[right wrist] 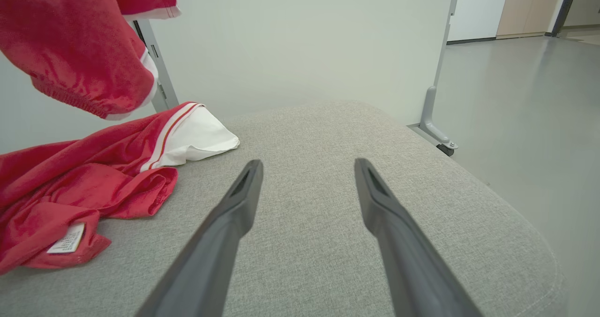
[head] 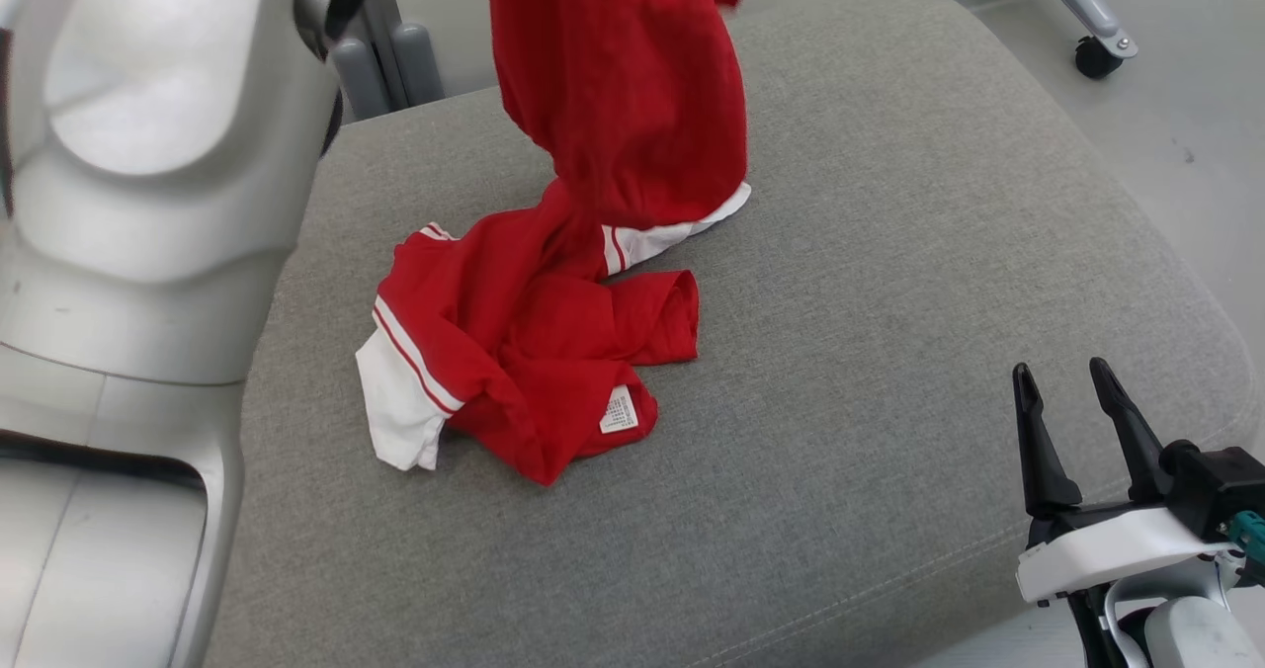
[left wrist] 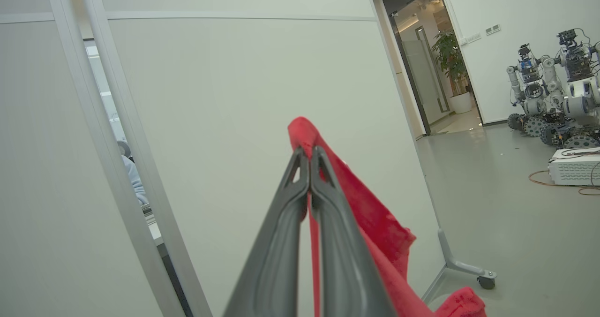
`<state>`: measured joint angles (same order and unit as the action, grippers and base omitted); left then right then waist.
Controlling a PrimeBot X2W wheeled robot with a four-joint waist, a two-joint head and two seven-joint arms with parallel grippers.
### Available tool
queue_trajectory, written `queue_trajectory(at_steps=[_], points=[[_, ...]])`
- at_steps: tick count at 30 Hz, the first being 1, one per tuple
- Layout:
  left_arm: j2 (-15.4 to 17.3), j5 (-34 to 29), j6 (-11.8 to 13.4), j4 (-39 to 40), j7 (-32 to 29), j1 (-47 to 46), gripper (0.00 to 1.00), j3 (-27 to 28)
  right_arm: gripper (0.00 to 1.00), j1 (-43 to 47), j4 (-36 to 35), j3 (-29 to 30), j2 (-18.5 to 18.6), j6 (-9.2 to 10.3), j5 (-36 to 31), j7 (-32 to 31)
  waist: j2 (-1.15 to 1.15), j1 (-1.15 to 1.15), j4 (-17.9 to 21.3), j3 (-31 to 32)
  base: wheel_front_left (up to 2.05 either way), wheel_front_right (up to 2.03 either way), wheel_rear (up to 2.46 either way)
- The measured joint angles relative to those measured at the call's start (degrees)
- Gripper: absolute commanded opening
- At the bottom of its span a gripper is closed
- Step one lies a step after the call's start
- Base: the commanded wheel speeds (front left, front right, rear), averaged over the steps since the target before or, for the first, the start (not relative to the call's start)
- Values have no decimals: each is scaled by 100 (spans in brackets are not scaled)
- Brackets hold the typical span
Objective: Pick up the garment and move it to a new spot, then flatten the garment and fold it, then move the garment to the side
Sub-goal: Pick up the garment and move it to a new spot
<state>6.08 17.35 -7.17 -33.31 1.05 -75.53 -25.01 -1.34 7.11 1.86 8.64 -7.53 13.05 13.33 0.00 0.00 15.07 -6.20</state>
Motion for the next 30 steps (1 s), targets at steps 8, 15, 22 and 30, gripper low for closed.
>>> queue_trajectory(at_steps=[8,15,22,30], points=[[222,52,-4,547,-252,-367,0,-2,100,13,81,34,-78,0,1,73,0,0,-75,-35,0,0,0],[467,111,45,661,-272,30,0,32,100,-1,58,-10,-25,0,3,97,0,0,-372,-80,0,0,0],[645,213,172,886,-247,387,0,127,100,-11,-31,-112,103,0,26,115,0,0,-897,-131,0,0,0],[942,334,367,1269,-304,893,0,293,100,-11,-267,-124,245,0,4,58,0,0,-1754,-185,0,0,0]])
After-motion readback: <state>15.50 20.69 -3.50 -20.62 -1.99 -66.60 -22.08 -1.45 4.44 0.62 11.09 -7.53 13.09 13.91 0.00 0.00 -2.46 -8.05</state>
